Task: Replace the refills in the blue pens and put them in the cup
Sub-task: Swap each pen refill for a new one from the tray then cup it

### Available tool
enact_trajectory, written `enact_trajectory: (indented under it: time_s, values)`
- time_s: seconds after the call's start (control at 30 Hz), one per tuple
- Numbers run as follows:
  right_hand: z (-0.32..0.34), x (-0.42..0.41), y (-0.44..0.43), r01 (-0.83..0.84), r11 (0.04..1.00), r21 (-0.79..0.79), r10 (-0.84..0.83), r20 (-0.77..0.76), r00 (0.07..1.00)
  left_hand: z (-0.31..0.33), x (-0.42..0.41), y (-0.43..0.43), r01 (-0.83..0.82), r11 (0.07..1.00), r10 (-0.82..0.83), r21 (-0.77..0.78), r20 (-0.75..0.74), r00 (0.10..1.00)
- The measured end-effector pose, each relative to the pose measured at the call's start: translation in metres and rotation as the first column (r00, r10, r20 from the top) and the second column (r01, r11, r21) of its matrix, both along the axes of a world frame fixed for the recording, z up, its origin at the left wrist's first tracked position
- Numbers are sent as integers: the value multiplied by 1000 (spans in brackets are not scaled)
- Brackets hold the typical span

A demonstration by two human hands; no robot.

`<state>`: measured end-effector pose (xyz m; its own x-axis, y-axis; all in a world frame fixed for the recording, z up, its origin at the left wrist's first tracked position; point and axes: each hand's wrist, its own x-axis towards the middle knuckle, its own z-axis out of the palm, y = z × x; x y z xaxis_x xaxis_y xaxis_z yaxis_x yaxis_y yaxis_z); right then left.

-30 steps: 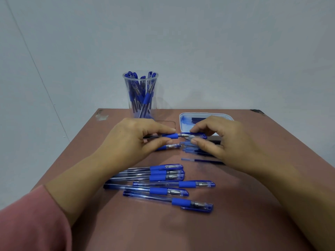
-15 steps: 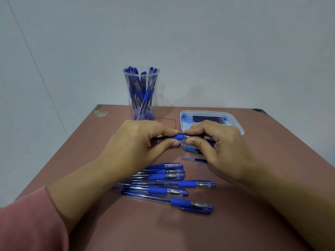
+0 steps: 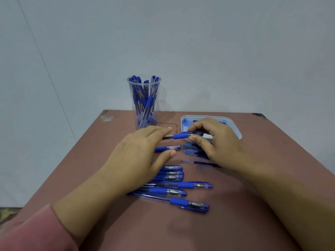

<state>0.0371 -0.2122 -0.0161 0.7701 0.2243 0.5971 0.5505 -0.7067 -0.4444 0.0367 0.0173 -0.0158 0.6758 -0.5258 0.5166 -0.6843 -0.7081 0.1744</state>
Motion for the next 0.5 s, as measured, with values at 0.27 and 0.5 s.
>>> enact_trajectory:
  time_s: [0.27,0.5]
  values:
    - [26,-6,-6,68,919,387,-20,-128,992,-13,-25,9,-132,937,253,323,-367,895]
    - [77,27,2,56,856,513,-84,32,996,-21,-23,7,-100,913,270,395,-404,874]
